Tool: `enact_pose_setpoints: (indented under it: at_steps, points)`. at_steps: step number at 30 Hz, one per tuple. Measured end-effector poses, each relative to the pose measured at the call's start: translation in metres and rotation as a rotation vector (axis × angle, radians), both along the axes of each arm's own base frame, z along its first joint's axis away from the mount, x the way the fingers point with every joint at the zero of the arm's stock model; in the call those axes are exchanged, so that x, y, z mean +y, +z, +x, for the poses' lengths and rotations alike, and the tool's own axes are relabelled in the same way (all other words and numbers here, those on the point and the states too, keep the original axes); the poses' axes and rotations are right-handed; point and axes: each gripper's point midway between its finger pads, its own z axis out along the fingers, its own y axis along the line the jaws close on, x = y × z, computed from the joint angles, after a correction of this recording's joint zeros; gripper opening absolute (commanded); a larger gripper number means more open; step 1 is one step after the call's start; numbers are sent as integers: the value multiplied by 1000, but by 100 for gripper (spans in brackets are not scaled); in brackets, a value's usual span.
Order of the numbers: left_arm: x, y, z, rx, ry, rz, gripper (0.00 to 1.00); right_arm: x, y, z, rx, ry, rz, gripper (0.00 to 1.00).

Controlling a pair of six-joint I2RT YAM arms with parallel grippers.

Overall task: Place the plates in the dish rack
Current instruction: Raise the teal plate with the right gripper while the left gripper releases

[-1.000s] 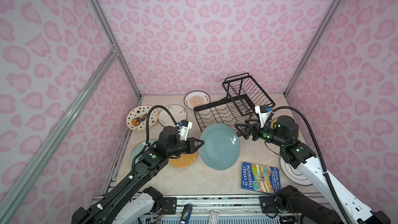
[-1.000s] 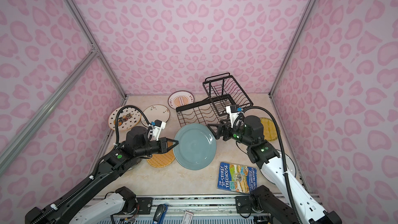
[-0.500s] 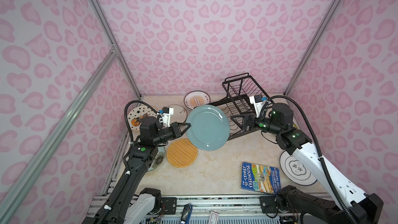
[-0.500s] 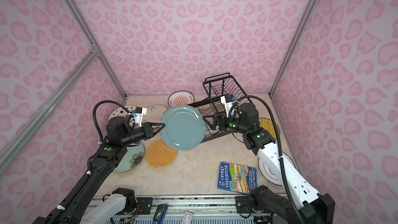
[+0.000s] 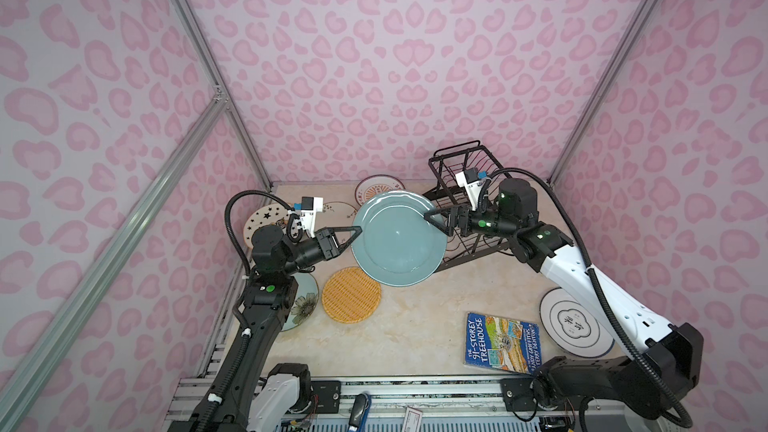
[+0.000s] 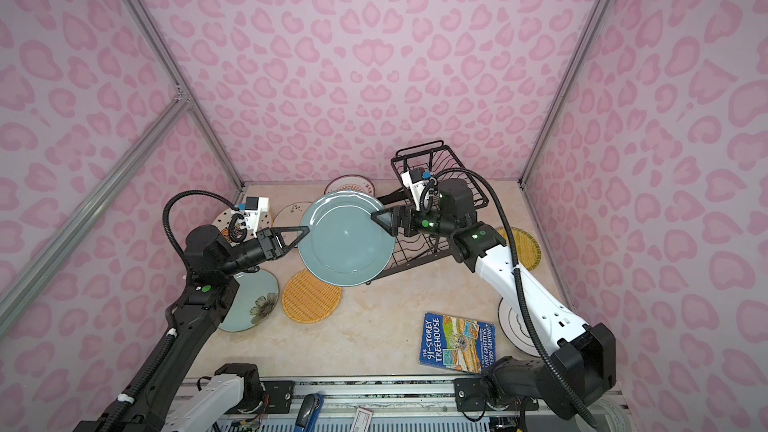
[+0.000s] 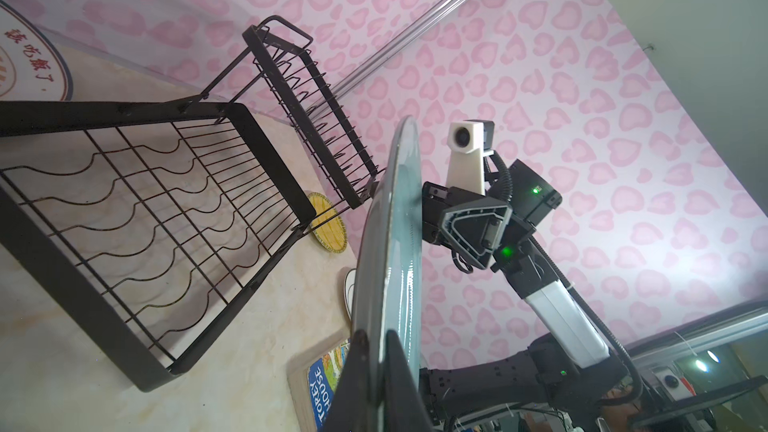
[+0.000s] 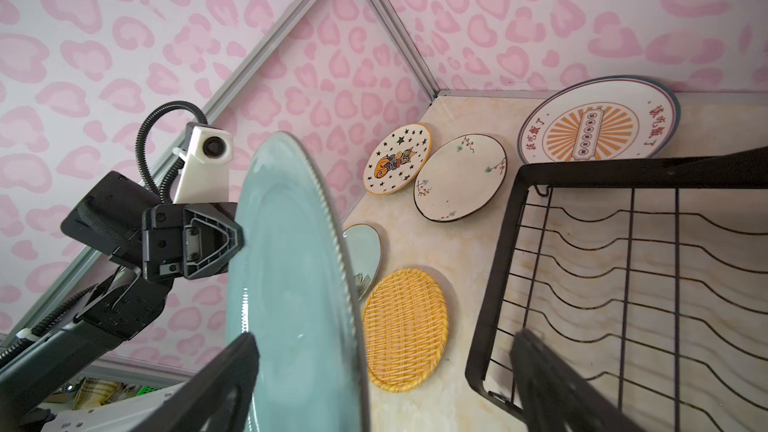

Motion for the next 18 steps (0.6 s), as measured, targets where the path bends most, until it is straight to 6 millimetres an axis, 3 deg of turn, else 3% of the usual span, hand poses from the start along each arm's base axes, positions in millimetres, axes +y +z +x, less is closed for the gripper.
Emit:
enact_pose_setpoints:
  at_steps: [6, 12, 14, 16, 18]
  points:
    - [-2, 5, -5, -27, -30, -3, 4, 12, 5, 5, -16, 62, 3, 82]
    - [-3, 1, -2, -20, -29, 1, 4, 25, 15, 0, -19, 177, 29, 45]
    - [0, 0, 6, -12, 11, 1, 4, 29, 4, -4, 34, 210, 59, 39]
    - [0, -3, 18, -6, 57, -3, 4, 35, -23, -8, 123, 240, 82, 13]
    - [2, -14, 34, 26, 110, 1, 4, 44, -47, -8, 234, 271, 129, 1]
